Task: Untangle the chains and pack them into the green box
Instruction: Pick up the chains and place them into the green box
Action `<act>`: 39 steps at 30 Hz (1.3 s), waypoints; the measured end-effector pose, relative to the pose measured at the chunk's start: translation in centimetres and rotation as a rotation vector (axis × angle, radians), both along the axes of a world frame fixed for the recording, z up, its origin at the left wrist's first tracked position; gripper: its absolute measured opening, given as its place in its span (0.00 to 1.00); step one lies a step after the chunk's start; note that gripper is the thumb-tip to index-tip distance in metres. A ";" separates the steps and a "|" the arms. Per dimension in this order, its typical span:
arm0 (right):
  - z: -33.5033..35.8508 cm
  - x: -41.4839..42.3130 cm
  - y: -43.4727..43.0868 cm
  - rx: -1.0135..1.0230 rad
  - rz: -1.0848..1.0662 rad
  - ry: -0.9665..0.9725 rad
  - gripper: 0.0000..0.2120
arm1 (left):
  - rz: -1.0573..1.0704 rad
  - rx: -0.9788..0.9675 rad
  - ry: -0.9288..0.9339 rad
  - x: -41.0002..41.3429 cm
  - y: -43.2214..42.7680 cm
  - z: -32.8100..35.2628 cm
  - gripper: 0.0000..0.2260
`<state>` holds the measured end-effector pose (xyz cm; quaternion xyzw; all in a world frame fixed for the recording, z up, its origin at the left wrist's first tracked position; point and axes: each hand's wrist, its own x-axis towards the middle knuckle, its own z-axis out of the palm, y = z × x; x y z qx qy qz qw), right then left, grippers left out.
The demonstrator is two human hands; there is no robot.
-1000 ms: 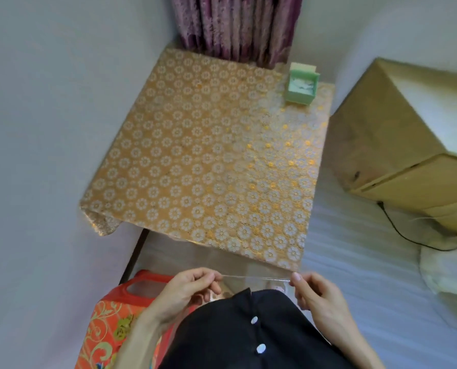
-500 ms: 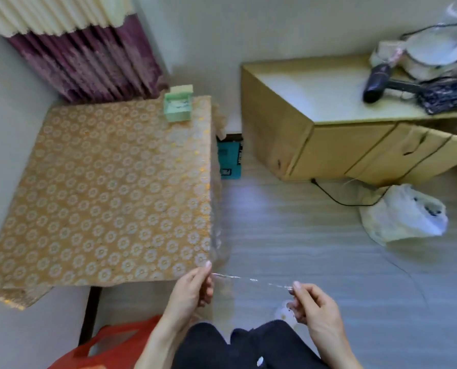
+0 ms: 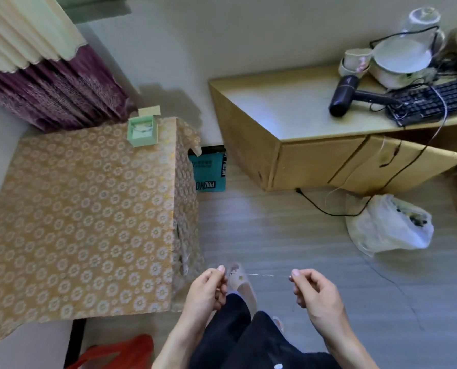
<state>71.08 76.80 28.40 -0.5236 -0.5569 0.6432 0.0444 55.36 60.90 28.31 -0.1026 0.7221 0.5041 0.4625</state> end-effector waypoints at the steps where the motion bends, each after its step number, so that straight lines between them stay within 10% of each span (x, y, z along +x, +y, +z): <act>1: -0.1 -0.7 1.0 0.001 0.013 -0.009 0.11 | 0.010 -0.004 -0.007 -0.7 0.7 -0.4 0.14; 16: -0.1 -18.7 17.6 0.089 0.184 -0.079 0.08 | -0.062 0.053 0.092 -19.6 16.4 -1.9 0.10; 39: -1.2 -50.2 26.7 0.038 0.956 -0.081 0.03 | 0.665 -0.103 -0.013 -32.9 19.2 -2.9 0.08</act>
